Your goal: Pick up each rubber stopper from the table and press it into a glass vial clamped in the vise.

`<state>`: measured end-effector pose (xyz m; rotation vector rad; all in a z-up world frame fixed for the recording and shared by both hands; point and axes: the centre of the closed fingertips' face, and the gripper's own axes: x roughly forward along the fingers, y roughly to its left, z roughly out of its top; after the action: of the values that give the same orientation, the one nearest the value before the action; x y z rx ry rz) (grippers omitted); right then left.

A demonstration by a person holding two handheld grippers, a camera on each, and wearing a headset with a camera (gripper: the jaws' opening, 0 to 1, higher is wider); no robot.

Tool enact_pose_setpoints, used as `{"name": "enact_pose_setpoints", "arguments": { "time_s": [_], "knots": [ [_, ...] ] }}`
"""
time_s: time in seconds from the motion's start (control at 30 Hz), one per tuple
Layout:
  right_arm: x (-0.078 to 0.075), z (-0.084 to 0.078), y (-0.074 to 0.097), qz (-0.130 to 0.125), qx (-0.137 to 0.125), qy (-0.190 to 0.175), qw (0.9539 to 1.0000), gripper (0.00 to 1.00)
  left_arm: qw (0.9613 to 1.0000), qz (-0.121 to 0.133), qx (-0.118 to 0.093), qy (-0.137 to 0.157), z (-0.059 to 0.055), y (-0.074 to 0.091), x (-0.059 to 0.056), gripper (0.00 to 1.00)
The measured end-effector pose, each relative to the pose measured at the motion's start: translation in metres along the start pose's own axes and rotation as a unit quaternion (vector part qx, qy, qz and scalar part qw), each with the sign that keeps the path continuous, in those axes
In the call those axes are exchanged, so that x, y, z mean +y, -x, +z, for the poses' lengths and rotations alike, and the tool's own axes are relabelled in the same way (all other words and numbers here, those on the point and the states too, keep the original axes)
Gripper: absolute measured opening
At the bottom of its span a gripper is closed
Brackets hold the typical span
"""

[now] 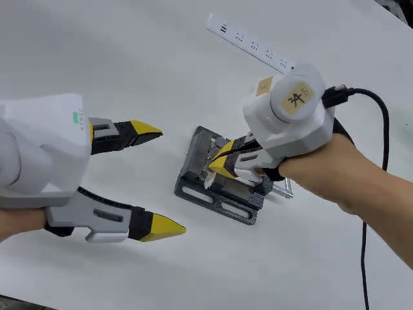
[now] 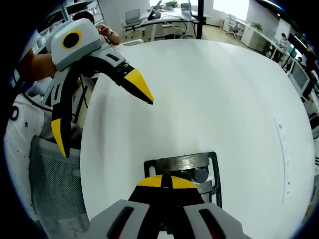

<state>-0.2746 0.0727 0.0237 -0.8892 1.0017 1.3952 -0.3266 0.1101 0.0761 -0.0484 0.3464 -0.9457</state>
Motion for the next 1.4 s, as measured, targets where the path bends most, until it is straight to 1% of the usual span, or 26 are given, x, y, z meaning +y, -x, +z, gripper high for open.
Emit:
{"name": "enact_pose_setpoints", "arguments": {
  "time_s": [0.1, 0.27, 0.33, 0.4, 0.43, 0.5, 0.73, 0.97, 1.07, 1.2, 1.27, 1.3, 1.4],
  "knots": [
    [0.001, 0.0, 0.0, -0.004, -0.003, 0.005, 1.0, 0.0, 1.0, 0.0, -0.001, -0.001, 0.001, -0.001, 0.0, 0.78],
    [0.0, 0.0, 0.001, -0.004, -0.009, -0.002, 1.0, 0.0, 1.0, -0.004, 0.001, -0.004, 0.004, -0.002, -0.003, 0.78],
    [-0.001, 0.0, 0.001, -0.002, -0.009, 0.0, 1.0, 0.0, 0.9999, -0.006, 0.004, -0.008, 0.004, -0.002, -0.004, 0.78],
    [0.0, 0.001, 0.001, -0.005, -0.008, -0.003, 1.0, 0.0, 0.9999, -0.007, 0.006, -0.011, 0.006, 0.0, -0.005, 0.78],
    [0.0, 0.0, 0.001, -0.008, -0.009, 0.003, 0.9999, 0.0, 0.9999, -0.007, 0.007, -0.012, 0.006, 0.001, -0.005, 0.78],
    [0.0, 0.0, 0.002, -0.009, -0.012, 0.001, 0.9999, 0.0, 0.9998, -0.005, 0.011, -0.014, 0.006, 0.002, -0.005, 0.78],
    [0.001, 0.0, 0.003, -0.014, -0.031, -0.004, 0.9994, 0.0, 0.9998, 0.0, 0.016, -0.015, 0.007, 0.007, -0.006, 0.77],
    [0.001, 0.0, 0.004, -0.023, -0.049, -0.005, 0.9985, 0.01, 0.9997, 0.001, 0.015, -0.017, 0.011, 0.007, -0.008, 0.77],
    [0.0, 0.001, 0.004, -0.025, -0.054, -0.012, 0.9982, 0.01, 0.9997, 0.002, 0.016, -0.019, 0.012, 0.007, -0.008, 0.77],
    [0.002, 0.0, 0.004, -0.032, -0.059, -0.009, 0.9977, 0.01, 0.9996, 0.001, 0.019, -0.021, 0.013, 0.007, -0.008, 0.77],
    [0.003, 0.001, 0.003, -0.04, -0.061, 0.007, 0.9973, 0.0, 0.9996, 0.0, 0.019, -0.022, 0.014, 0.007, -0.009, 0.77],
    [0.003, 0.001, 0.003, -0.041, -0.062, 0.007, 0.9972, 0.0, 0.9995, -0.001, 0.019, -0.023, 0.014, 0.007, -0.009, 0.77],
    [0.002, 0.001, 0.003, -0.043, -0.058, 0.01, 0.9973, 0.0, 0.9995, 0.0, 0.02, -0.023, 0.014, 0.007, -0.008, 0.77]
  ]
}}
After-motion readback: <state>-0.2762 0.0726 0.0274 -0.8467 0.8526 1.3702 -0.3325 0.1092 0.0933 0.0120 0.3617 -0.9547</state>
